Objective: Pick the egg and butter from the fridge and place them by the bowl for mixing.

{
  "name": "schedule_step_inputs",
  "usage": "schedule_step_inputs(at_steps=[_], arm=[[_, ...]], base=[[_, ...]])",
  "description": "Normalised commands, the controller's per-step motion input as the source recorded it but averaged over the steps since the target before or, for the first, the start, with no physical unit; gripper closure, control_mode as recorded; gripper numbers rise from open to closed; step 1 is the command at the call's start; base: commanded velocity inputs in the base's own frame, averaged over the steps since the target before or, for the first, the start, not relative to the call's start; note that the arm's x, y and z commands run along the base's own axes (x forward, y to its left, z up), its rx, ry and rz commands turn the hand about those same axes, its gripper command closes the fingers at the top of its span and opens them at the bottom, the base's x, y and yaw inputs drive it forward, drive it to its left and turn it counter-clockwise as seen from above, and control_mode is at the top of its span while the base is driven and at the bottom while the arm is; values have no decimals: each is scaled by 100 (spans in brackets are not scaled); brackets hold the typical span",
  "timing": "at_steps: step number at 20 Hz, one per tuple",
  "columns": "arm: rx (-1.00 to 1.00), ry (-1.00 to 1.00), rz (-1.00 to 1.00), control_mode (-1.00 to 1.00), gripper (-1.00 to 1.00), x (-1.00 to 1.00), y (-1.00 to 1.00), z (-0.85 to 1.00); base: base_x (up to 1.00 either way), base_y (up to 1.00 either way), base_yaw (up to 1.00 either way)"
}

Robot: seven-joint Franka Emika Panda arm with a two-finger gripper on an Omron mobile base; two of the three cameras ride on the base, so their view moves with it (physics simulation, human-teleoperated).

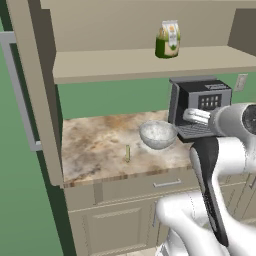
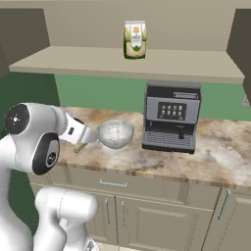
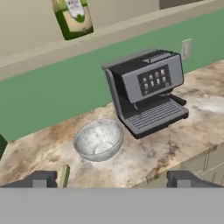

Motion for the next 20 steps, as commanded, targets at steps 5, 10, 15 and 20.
schedule_step_inputs(at_steps=[5, 10, 15, 20], arm=[[-1, -11, 0, -100, -100, -12, 0, 10], [1, 5, -5, 100, -100, -40, 0, -22], [0, 0, 0, 100, -100, 0, 0, 0], [0, 0, 0, 100, -100, 0, 0, 0]], base=[[0, 0, 0], [-60, 0, -33], [-66, 13, -93], [-31, 5, -100]])
